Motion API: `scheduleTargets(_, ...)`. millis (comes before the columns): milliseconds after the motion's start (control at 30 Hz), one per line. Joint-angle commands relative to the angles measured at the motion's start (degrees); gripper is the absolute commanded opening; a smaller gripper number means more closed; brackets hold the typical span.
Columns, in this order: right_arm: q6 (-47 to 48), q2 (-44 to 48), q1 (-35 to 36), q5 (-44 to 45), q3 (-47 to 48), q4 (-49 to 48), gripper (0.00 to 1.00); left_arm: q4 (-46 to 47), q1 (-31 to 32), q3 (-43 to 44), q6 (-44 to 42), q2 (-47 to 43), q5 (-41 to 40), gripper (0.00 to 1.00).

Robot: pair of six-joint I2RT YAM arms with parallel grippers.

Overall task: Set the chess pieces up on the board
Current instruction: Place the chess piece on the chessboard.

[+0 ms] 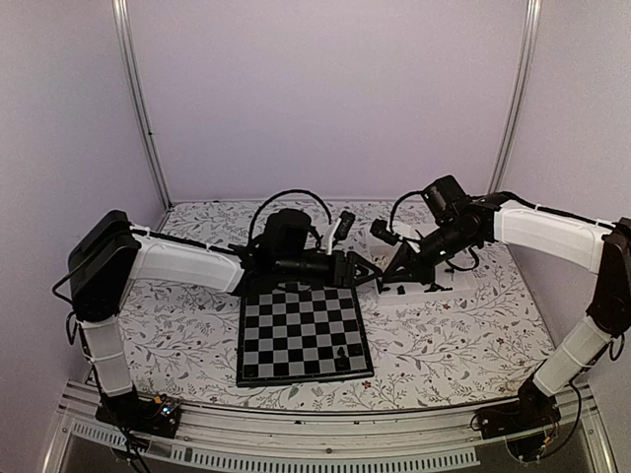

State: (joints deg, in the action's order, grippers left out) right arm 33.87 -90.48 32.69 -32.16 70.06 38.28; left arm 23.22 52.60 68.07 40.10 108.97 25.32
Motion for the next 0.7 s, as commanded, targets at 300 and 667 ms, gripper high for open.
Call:
scheduleTargets(300,1.1,3.1,2.0,-2.3,-0.8,1.5,0.09,3.9,0.5,3.4,3.7,3.8,4.1,0.43)
scheduleTargets(667,1.1,3.7,2.2,-2.1,-1.4,1.3,0.09,4.2,0.6,4.6,5.1,5.4,5.2,0.22)
